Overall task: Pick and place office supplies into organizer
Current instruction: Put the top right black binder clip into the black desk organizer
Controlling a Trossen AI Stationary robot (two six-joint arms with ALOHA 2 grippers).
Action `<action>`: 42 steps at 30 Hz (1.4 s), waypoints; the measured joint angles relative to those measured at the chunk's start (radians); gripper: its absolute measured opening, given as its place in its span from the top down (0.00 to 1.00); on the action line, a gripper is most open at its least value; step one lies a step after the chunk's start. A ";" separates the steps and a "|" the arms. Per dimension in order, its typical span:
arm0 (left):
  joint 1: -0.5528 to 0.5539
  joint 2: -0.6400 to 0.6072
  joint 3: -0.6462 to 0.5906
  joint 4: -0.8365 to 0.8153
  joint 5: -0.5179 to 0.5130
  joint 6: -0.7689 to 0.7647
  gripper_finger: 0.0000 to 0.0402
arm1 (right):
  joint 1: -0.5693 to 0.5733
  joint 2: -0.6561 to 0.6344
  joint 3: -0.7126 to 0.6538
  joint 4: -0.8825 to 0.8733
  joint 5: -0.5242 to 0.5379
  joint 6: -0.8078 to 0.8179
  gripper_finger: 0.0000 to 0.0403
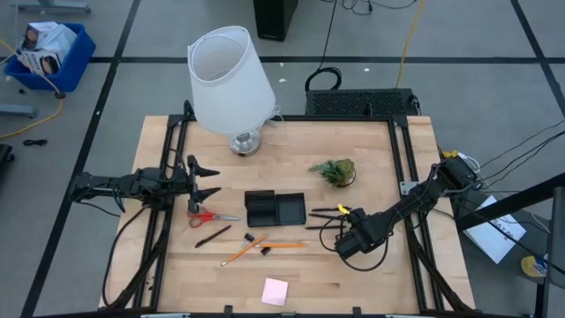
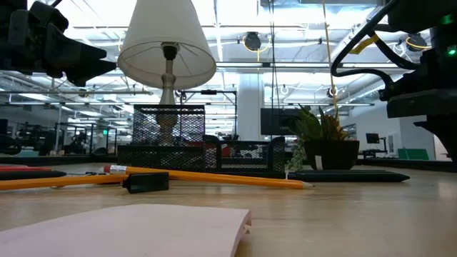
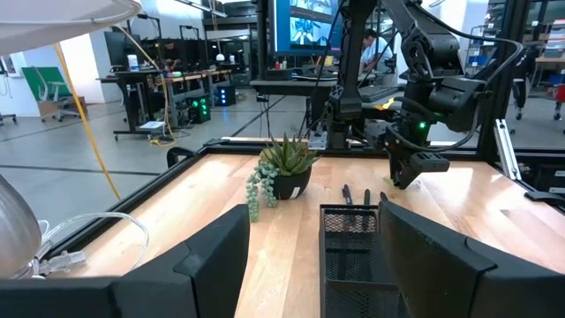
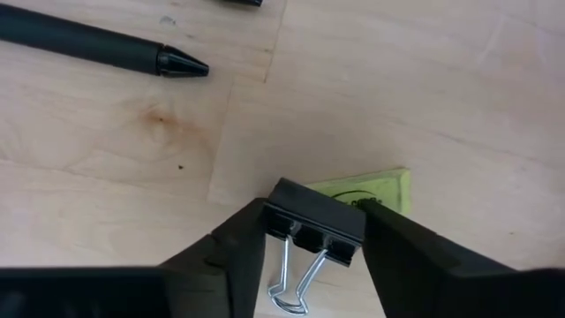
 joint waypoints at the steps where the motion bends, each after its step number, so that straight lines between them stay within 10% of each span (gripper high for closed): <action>1: 0.000 0.000 0.000 0.000 0.000 0.000 0.36 | 0.000 -0.002 0.000 0.000 0.002 -0.002 0.60; 20: 0.000 0.000 0.000 0.000 0.000 0.000 0.36 | -0.018 -0.096 -0.002 0.192 0.206 -0.070 0.60; 42: 0.000 0.000 0.000 0.000 0.000 0.000 0.36 | -0.128 -0.009 0.000 1.010 0.433 -0.733 0.61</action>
